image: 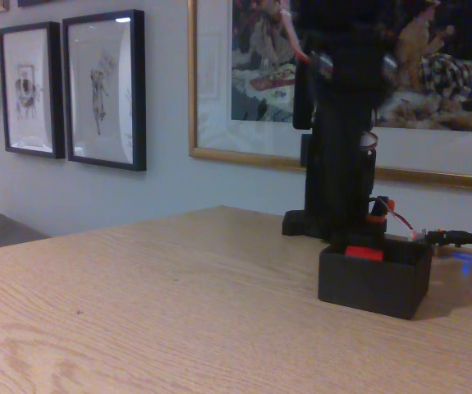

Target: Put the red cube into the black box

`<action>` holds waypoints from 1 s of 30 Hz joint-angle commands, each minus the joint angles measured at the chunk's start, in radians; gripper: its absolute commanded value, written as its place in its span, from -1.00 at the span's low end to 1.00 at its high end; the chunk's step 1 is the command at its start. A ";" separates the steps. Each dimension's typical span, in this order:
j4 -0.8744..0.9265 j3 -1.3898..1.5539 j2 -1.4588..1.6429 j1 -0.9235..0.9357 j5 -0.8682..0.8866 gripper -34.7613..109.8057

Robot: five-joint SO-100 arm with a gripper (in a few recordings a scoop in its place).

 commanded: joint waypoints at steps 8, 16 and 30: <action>-0.295 0.403 0.365 -0.486 0.109 -0.33; -0.456 0.664 0.577 -0.572 0.101 -0.35; -0.491 0.965 1.025 -0.650 0.115 -0.48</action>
